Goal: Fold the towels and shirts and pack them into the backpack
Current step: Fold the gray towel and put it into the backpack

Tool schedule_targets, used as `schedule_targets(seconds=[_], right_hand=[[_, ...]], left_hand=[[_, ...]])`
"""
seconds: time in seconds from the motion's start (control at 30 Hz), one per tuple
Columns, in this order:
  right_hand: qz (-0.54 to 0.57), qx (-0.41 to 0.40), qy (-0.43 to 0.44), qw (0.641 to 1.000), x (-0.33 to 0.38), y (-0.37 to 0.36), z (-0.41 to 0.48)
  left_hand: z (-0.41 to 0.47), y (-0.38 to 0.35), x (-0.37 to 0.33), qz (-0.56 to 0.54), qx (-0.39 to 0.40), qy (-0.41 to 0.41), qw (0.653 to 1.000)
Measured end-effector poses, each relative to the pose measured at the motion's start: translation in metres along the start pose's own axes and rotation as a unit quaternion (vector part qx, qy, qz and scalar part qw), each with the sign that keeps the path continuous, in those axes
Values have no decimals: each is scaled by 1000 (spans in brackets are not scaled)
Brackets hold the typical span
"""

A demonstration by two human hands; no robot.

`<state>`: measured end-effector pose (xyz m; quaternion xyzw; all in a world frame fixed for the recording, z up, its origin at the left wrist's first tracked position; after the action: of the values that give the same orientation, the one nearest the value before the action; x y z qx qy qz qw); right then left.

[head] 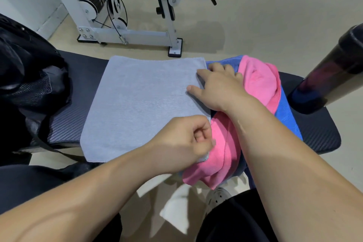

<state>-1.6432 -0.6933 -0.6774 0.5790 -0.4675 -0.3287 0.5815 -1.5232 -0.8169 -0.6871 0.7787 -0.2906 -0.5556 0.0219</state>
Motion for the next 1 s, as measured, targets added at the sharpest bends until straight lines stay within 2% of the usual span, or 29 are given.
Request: schedule_targets(seconds=[0.07, 0.1, 0.17, 0.2, 0.27, 0.33, 0.4, 0.53, 0.7, 0.77, 0.87, 0.93, 1.0], right_hand=[[-5, -44, 31, 999, 11, 2, 0], [-8, -48, 48, 998, 19, 1, -1], [-15, -18, 77, 997, 34, -6, 0], [-22, 6, 87, 996, 41, -12, 0], [-39, 44, 103, 993, 55, -27, 0], [-56, 68, 113, 990, 64, -42, 0], [-68, 79, 110, 988, 69, -54, -1], [-69, 101, 106, 987, 71, -59, -12], [-88, 182, 127, 971, 85, -47, -41], [-112, 206, 132, 963, 94, -40, -53], [-102, 138, 126, 977, 98, -29, -48], [-85, 97, 95, 987, 88, -31, -30], [-81, 90, 55, 991, 72, -41, -13]], left_hand=[[3, 20, 0, 53, -116, -55, 990], [5, 34, 3, 95, -185, -80, 975], [10, 63, 17, 195, -300, -101, 928], [13, 76, 28, 248, -328, -81, 908], [19, 95, 54, 348, -311, 14, 884], [23, 106, 77, 414, -247, 106, 870], [24, 111, 91, 433, -206, 140, 866], [14, 113, 95, 444, -186, 158, 862], [-18, 119, 76, 494, -88, 191, 844], [-23, 126, 66, 520, -114, 162, 831], [-11, 134, 65, 505, -214, 108, 829], [7, 138, 79, 473, -211, 111, 848], [21, 140, 94, 448, -197, 133, 862]])
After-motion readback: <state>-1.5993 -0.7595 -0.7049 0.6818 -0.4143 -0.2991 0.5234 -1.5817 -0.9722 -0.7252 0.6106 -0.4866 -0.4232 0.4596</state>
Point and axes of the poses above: each hand's wrist, its own z-axis towards the middle knuckle, its own y-axis out of the back of the hand, x = y × z, the point moved 2 cm from there along z, towards the middle knuckle, and after that the axes turned 11 degrees about y, right-handed, at the moved point
